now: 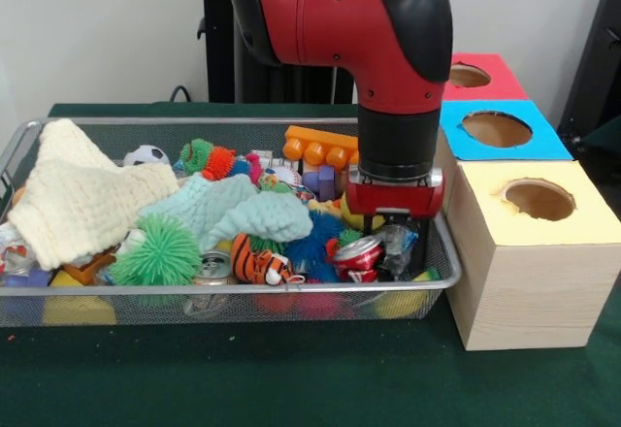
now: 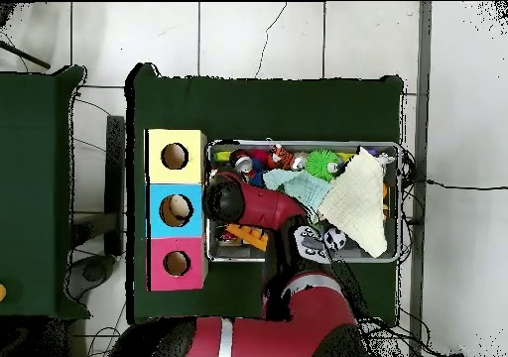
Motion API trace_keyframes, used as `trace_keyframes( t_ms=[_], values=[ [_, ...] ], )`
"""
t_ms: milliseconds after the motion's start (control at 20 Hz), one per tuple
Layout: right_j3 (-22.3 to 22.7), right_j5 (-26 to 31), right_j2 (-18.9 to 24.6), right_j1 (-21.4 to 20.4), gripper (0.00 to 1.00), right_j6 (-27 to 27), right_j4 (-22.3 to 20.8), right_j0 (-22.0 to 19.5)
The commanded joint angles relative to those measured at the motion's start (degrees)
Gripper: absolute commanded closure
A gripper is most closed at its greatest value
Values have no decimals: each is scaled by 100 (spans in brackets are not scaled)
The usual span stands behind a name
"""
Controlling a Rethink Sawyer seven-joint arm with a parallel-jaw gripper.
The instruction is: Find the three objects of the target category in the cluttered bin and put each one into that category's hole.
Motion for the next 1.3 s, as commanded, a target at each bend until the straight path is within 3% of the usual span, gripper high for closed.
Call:
trace_keyframes(
  t_ms=[50,350,400,950,1300],
  values=[
    [-408,-825,549,833,0,935,-149,27],
    [-443,-1185,539,974,0,971,-138,42],
    [-413,-1178,561,968,100,966,-111,19],
    [-276,-1164,534,870,100,1015,-96,38],
    [136,368,373,-203,100,948,253,279]
  ],
)
